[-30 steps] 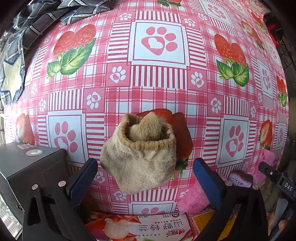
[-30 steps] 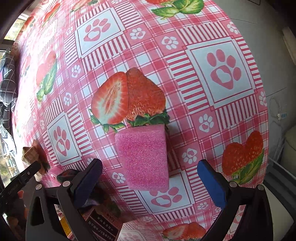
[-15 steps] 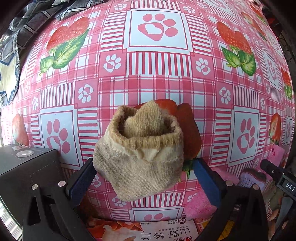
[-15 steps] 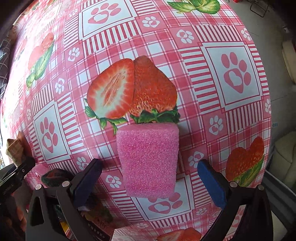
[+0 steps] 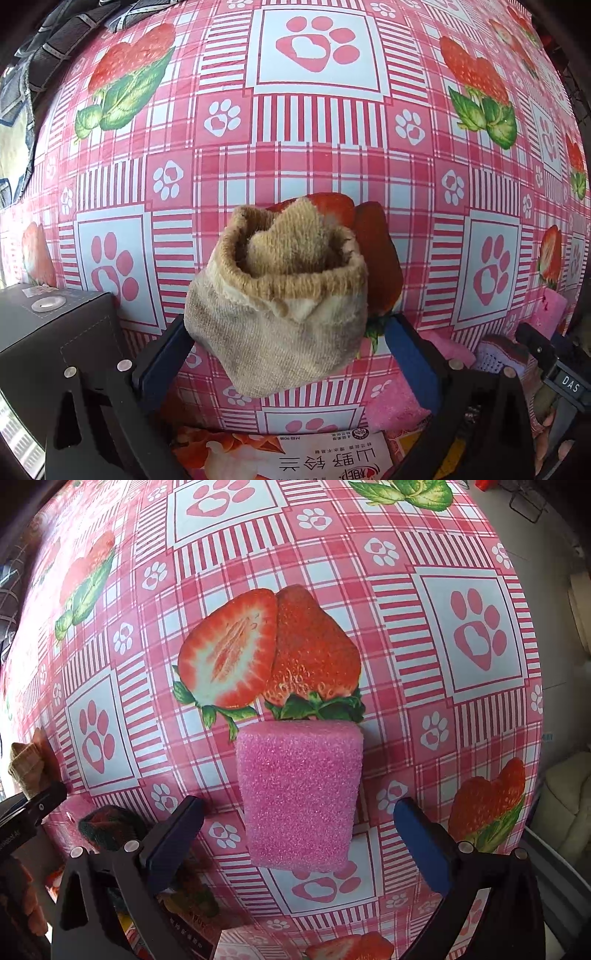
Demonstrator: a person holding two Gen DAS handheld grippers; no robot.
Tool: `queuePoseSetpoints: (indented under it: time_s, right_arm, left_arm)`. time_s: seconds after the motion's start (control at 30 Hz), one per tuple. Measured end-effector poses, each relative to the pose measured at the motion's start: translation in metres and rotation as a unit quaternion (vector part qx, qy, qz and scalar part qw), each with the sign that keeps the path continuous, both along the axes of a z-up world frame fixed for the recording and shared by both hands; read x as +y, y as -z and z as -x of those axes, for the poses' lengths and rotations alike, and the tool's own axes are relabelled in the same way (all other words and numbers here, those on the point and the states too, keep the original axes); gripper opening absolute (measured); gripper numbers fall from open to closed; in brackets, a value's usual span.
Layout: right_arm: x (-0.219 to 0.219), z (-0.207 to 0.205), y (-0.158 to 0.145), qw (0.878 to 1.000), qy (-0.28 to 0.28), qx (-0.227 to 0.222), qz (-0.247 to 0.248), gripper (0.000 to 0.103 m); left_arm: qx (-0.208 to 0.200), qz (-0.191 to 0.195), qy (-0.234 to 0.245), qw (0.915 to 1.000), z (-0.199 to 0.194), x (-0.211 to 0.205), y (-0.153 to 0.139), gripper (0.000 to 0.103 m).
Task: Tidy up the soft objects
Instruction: 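Close the right tool on the pink sponge while the left tool grasps the beige pouch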
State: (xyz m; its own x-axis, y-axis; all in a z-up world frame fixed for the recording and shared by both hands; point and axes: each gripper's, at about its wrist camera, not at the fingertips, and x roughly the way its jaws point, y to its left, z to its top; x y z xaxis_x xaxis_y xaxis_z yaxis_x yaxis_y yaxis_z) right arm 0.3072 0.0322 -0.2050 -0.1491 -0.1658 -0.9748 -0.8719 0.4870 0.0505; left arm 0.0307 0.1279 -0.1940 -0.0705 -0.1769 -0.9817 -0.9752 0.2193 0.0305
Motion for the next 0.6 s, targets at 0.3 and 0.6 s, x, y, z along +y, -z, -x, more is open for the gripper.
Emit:
queuePoseSetpoints:
  time_s: [0.3, 0.6]
  right_arm:
    - [-0.006, 0.010, -0.024, 0.999, -0.018, 0.003, -0.028, 0.048]
    - [-0.027, 0.004, -0.051, 0.997, 0.023, 0.039, -0.055, 0.048]
  left_arm:
    - [-0.012, -0.030, 0.041, 0.9986, -0.013, -0.001, -0.026, 0.027]
    - [-0.022, -0.074, 0.054, 0.9955, -0.008, -0.008, -0.064, 0.025]
